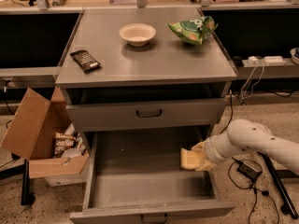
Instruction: Pick sponge from middle drawer and place on counter
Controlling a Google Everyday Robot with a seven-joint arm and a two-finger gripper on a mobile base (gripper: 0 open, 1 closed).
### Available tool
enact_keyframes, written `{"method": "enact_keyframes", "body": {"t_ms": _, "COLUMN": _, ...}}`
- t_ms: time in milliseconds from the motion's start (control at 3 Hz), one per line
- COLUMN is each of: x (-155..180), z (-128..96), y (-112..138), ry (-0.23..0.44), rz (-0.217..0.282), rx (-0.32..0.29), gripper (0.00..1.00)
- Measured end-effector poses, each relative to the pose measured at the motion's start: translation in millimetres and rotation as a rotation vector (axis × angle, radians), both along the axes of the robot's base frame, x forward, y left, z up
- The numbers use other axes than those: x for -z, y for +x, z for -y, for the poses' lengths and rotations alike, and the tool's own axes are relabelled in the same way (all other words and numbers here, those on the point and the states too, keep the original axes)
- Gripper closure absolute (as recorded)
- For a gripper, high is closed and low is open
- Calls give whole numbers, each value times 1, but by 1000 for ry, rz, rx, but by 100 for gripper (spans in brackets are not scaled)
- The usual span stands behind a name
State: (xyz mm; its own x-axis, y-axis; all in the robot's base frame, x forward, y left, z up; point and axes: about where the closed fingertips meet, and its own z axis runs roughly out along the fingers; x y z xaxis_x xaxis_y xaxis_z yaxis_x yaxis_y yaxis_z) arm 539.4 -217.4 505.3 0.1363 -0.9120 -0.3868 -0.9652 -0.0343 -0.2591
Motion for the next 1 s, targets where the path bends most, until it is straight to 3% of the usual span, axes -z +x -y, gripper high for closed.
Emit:
{"method": "enact_keyframes", "body": {"t_ms": 333, "x": 0, "z": 0, "y": 0, "ry": 0, "rz": 0, "rx": 0, "gripper": 100}}
{"method": "enact_keyframes", "body": {"t_ms": 667, "x": -61, "z": -13, "y": -12, "ry": 39, "rz": 95, "rx": -57, "gripper": 100}}
{"method": "enact_keyframes", "body": {"t_ms": 1000, "x": -150, "z": -33, "y": -33, "ry": 68, "rz": 248, "rx": -128, "gripper": 100}}
